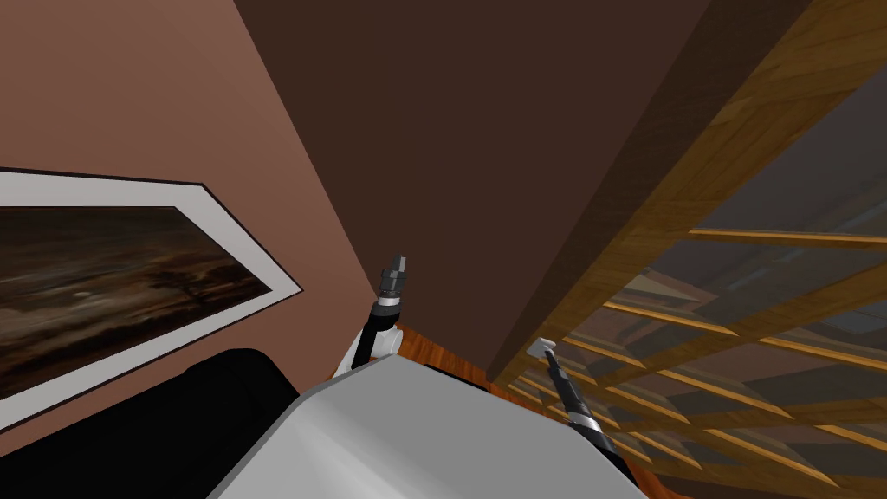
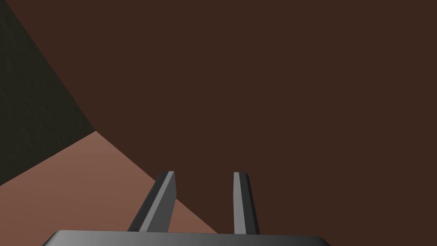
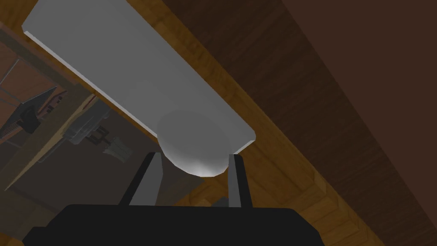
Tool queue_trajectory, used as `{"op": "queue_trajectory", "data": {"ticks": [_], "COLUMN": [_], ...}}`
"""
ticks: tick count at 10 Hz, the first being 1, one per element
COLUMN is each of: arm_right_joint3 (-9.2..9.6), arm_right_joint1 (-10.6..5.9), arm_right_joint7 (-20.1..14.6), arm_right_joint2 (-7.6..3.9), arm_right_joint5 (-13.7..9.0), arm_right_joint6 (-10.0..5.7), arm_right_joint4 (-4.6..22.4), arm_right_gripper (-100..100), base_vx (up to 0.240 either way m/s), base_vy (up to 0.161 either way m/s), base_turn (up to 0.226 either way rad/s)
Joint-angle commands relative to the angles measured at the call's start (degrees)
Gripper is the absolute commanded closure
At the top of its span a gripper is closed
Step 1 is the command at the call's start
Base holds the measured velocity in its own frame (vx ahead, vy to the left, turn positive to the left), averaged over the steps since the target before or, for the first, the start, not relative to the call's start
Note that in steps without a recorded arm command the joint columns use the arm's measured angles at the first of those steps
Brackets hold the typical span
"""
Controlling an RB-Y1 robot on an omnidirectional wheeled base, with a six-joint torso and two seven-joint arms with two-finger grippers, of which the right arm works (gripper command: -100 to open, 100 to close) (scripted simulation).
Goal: Pull the door open
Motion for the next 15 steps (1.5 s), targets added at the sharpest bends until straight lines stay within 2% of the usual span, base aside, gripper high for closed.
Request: {"op": "queue_trajectory", "data": {"ticks": [1,2,3,5,9,10,15], "arm_right_joint3": [-0.28,-0.3,-0.16,-0.13,-0.05,-0.05,0.04], "arm_right_joint1": [-0.12,-0.21,0.2,0.57,1.63,1.63,2.92], "arm_right_joint7": [-2.0,-4.0,-1.1,0.9,7.1,7.4,15.3], "arm_right_joint2": [-0.19,-0.08,-0.21,-0.47,-1.19,-1.19,-2.05], "arm_right_joint5": [-0.4,-0.8,-0.4,-0.3,0.1,0.1,0.7], "arm_right_joint6": [0.01,0.23,-0.38,-1.01,-2.81,-2.81,-4.96], "arm_right_joint4": [0.3,0.2,0.2,0.5,1.4,1.4,2.4], "arm_right_gripper": [100,100,-100,-100,-100,-100,-100], "base_vx": [-0.043,-0.04,-0.024,0.0,-0.002,-0.007,-0.004], "base_vy": [-0.025,-0.026,0.001,0.028,0.038,0.032,0.028], "base_turn": [0.026,0.037,-0.014,-0.036,-0.032,-0.01,-0.03]}}
